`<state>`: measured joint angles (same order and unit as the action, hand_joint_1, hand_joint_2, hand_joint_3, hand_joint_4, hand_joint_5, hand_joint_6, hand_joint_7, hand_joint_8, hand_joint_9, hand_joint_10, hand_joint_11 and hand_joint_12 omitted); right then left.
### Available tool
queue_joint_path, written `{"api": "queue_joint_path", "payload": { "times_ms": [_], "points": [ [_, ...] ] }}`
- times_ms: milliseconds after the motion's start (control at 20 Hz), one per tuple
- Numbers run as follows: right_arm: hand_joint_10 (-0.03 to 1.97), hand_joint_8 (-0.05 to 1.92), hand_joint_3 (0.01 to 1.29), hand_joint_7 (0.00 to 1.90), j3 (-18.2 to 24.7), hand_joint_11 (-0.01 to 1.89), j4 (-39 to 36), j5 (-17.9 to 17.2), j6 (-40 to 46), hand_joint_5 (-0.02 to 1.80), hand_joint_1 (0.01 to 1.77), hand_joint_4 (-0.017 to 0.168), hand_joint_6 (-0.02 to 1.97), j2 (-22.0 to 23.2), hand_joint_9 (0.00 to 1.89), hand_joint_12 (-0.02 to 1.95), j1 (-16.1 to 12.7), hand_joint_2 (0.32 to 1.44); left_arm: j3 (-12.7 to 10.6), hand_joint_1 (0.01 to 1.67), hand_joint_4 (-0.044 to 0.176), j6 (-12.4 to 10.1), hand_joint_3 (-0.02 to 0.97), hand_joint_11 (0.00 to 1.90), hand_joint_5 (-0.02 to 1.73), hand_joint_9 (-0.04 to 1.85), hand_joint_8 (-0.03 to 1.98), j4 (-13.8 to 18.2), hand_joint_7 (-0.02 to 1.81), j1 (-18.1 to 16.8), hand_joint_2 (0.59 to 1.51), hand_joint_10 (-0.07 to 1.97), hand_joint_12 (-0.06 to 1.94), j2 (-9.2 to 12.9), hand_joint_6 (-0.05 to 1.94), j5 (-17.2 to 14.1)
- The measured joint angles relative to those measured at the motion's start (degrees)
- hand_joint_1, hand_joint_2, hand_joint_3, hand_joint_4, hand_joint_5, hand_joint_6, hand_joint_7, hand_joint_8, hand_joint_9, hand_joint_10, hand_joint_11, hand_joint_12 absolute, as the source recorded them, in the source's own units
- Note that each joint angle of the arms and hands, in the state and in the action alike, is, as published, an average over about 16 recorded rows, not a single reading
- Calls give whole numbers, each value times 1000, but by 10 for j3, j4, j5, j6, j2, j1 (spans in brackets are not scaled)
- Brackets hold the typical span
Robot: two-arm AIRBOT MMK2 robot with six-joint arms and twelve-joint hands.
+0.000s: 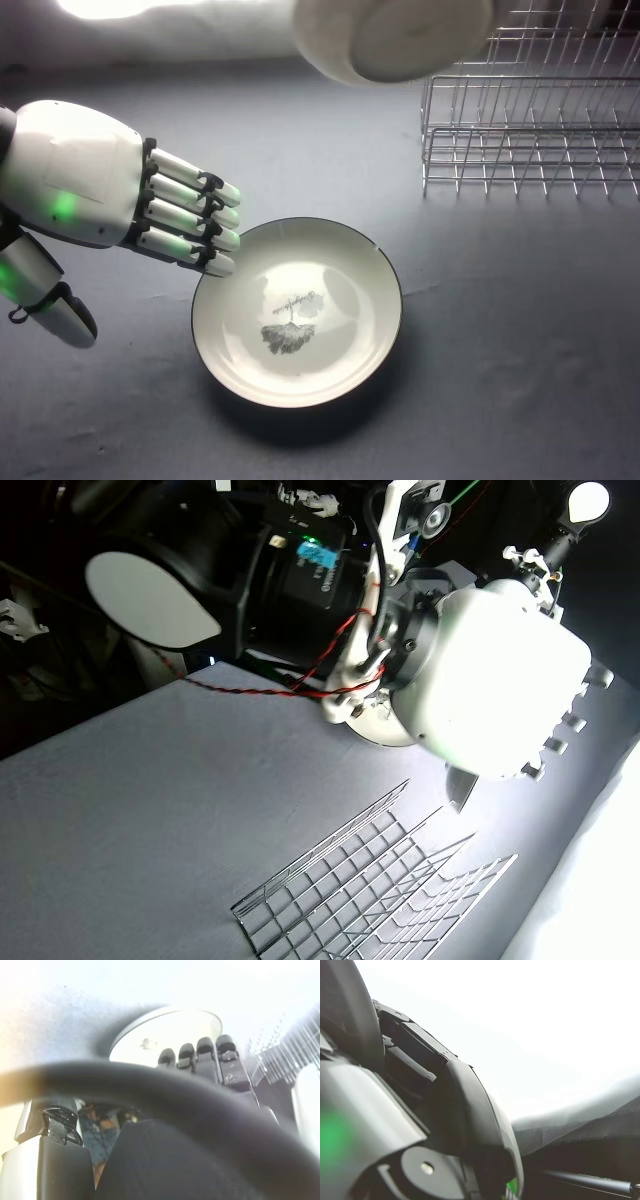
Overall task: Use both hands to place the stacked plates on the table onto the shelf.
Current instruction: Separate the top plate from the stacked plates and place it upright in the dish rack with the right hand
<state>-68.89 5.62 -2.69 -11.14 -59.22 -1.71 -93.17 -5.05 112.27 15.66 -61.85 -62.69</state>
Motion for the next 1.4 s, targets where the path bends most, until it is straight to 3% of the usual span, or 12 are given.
{"api": "queue_joint_path", "payload": {
  "times_ms": [750, 1400],
  "points": [
    [1236, 909, 13, 993, -31, 734, -56, -9, -1, 889, 1380, -9, 1024, 54, 864, 1418, 35, 1057, -9, 14, -3, 10, 14, 13, 18, 17, -1, -20, 18, 30, 1144, 3, -3, -15, 9, 14],
    [1256, 945, 13, 982, -55, 712, -118, -56, -3, 871, 1376, -9, 1038, 71, 838, 1418, 120, 1064, -5, 14, -3, 21, 14, 14, 18, 17, -1, -27, 18, 46, 1146, 3, -3, -15, 9, 16]
  ]
}}
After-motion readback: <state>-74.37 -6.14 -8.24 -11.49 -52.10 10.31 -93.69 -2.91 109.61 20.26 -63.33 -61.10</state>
